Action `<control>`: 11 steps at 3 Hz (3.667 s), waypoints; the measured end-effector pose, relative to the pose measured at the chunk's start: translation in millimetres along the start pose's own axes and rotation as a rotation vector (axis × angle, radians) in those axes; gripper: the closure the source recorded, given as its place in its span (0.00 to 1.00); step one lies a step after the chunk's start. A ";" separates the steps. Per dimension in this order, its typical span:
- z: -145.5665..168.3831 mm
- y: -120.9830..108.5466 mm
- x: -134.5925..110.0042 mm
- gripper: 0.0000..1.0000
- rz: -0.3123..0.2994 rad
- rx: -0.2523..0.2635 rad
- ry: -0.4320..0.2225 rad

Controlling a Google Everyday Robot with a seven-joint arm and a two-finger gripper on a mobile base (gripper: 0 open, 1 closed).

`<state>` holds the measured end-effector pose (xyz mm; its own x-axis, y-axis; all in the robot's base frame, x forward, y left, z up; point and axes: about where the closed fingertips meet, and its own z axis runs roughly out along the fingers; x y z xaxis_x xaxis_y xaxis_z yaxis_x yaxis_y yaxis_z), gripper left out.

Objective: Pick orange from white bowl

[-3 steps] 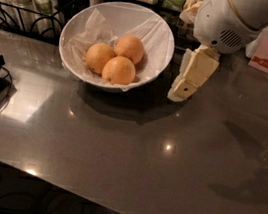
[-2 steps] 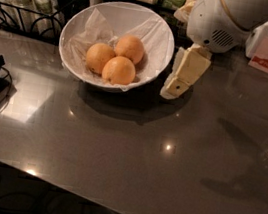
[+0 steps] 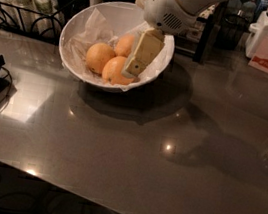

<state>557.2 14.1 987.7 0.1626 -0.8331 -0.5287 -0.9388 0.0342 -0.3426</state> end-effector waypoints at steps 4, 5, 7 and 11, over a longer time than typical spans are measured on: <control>53.0 -25.9 -16.9 0.00 0.064 0.023 -0.112; 62.1 -30.2 -14.8 0.00 0.110 0.048 -0.170; 90.4 -51.9 -10.4 0.03 0.147 0.067 -0.245; 145.4 -67.4 -9.5 0.19 0.121 -0.020 -0.114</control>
Offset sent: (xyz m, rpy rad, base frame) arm 0.0379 0.0371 -0.0267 0.1903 0.0226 -0.0646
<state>663.0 100.0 903.0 0.0800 -0.7556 -0.6501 -0.9594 0.1186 -0.2558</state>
